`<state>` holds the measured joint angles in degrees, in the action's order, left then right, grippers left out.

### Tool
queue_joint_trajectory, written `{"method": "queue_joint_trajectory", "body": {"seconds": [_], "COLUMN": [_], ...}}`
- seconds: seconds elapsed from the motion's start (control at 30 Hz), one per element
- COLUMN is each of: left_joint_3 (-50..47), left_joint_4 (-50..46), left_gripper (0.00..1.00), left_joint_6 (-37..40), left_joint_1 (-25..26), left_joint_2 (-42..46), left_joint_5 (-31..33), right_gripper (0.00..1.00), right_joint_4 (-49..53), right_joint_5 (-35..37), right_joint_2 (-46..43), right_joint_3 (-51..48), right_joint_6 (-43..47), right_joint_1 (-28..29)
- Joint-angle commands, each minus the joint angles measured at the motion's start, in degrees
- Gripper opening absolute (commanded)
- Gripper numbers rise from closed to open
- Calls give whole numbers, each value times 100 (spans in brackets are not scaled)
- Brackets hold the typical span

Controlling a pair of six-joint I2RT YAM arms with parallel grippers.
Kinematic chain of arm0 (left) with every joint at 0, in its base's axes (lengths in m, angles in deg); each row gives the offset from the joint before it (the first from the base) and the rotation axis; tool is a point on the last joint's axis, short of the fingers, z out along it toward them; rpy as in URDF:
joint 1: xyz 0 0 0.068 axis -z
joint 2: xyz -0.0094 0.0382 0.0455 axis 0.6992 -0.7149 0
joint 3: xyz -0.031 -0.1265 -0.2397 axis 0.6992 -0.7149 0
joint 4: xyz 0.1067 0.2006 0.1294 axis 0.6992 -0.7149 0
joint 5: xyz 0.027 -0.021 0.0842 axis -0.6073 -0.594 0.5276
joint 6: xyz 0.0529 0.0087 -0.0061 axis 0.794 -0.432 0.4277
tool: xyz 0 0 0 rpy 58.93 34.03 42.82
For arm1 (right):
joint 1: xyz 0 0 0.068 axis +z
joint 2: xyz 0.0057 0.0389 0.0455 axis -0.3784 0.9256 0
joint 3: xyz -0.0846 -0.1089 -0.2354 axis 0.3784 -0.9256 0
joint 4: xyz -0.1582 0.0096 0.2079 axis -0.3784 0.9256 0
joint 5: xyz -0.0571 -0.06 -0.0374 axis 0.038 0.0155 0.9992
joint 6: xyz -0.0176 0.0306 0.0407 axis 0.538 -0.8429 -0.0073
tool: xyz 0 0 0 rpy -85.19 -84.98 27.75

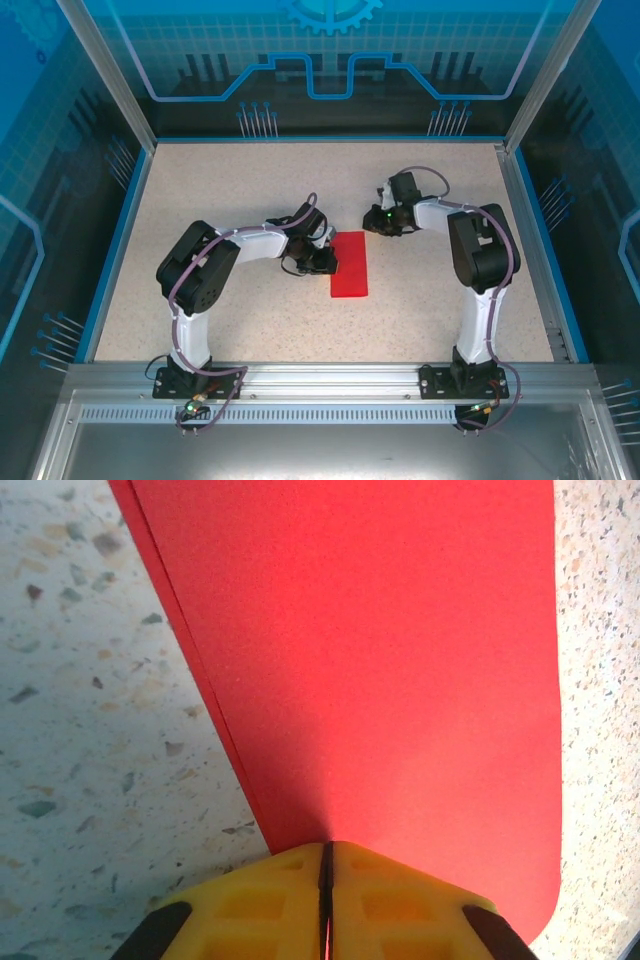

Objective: Fold a paper plane with a square sheet of paper (pick it up from the middle)
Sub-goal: Fold the square sheet of paper in half at the center of the table.

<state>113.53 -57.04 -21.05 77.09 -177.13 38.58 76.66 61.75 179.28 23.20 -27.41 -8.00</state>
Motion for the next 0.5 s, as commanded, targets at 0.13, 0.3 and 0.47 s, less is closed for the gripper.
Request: {"method": "queue_joint_trajectory", "body": {"seconds": [0.13, 0.3, 0.47], "left_joint_3": [-140, -120, -116], "left_joint_4": [-935, -942, -950], "left_gripper": [10, 10, 10], "left_joint_6": [161, 162, 172], "left_joint_1": [-85, -84, -83], "left_joint_2": [-242, -279, -280], "left_joint_5": [535, 511, 497], "right_gripper": [17, 17, 17], "right_joint_4": [-148, -217, -127], "right_joint_5": [-147, -431, -438], "right_joint_2": [-972, -1525, -1788], "right_joint_3": [-703, -1448, -1896], "right_joint_6": [81, -173, -285], "right_joint_1": [172, 682, 1146]}}
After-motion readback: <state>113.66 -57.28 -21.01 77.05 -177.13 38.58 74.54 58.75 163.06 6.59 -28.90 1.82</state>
